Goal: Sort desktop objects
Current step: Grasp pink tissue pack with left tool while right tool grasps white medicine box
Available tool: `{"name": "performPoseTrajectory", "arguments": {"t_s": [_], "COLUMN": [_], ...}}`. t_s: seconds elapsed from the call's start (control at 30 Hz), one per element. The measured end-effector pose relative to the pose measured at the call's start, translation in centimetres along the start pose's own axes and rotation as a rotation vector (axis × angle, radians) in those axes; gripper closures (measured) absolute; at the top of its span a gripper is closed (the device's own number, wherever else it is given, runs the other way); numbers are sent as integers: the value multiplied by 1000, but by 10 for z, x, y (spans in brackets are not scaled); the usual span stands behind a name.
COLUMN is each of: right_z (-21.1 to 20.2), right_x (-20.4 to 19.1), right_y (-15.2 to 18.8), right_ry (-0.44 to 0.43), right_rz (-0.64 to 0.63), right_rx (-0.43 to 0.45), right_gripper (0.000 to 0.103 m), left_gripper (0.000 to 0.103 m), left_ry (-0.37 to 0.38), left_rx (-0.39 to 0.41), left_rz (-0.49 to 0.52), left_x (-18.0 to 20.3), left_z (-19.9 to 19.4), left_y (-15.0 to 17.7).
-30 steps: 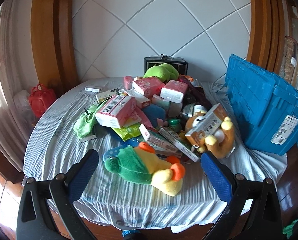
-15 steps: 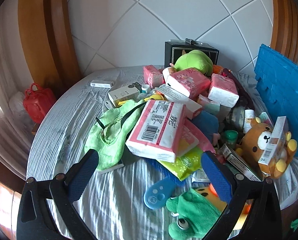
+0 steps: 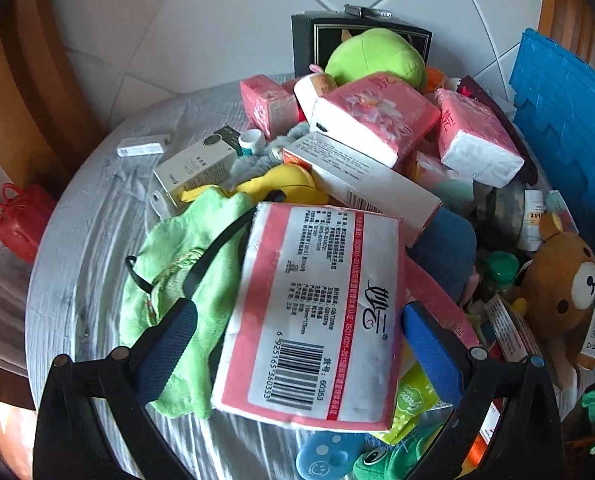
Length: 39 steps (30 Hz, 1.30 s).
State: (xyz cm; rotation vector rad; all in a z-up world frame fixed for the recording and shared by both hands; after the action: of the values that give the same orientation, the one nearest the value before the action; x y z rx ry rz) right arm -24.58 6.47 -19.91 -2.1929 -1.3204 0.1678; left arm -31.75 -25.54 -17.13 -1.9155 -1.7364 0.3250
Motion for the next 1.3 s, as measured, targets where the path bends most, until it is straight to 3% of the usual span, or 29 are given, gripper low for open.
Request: {"name": "performPoseTrajectory", "arguments": {"t_s": [0.07,0.17,0.23,0.27,0.47,0.53,0.57,0.6,0.63,0.7,0.73,0.8,1.0,1.1,1.3], "right_z": [7,16,20,21,24,26,32,38,40,34,30,17,-18,-30,-22], "right_x": [-2,-4,-7,-9,-14,-12,-9,-8,-8,-5,-3,-2,-11,-17,-31], "right_y": [-2,-6,-7,-6,-4,-5,-5,-3,0,2,1,-4,-23,-30,-27], "right_ry": [42,106,144,141,148,137,120,114,126,88,68,20,-22,-28,-44], "right_rz": [-8,-37,-67,-77,-90,-70,-59,-52,-55,-36,-26,-24,-43,-60,-102], "right_rx": [-18,-18,-15,-16,-7,-22,-52,-75,-68,-47,-38,7,115,153,126], "right_gripper": [24,26,33,47,49,44,31,25,29,49,51,74,74,74,74], "left_gripper": [0,2,7,8,11,10,10,10,11,11,11,11,11,6,5], "left_ry": [-28,-10,0,1,20,22,26,25,21,10,16,30,73,98,53], "left_rx": [-30,-54,-46,-41,-18,-34,-28,-18,-8,22,45,97,236,286,164], "left_rz": [15,11,20,25,25,15,6,6,12,26,28,21,34,53,81], "left_x": [2,2,3,5,7,4,3,4,4,5,5,4,3,6,18], "left_z": [15,27,25,23,17,22,21,18,14,2,-7,-26,-79,-92,-49], "left_y": [-2,-1,-1,-1,1,2,3,3,2,0,-2,-8,-25,-29,-13]}}
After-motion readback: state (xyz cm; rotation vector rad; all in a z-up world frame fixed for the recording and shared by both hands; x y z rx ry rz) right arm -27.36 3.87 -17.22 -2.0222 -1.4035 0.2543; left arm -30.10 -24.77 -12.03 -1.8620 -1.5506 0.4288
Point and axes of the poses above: each gripper's, at about its wrist camera, not at the fingertips, and z roughly the way its jaws point, x to its right, y to its underside, the point moved 1 cm from there along z, roughly the way its jaws point, and after that the axes turned 13 degrees about y, right-handed, at the moved point
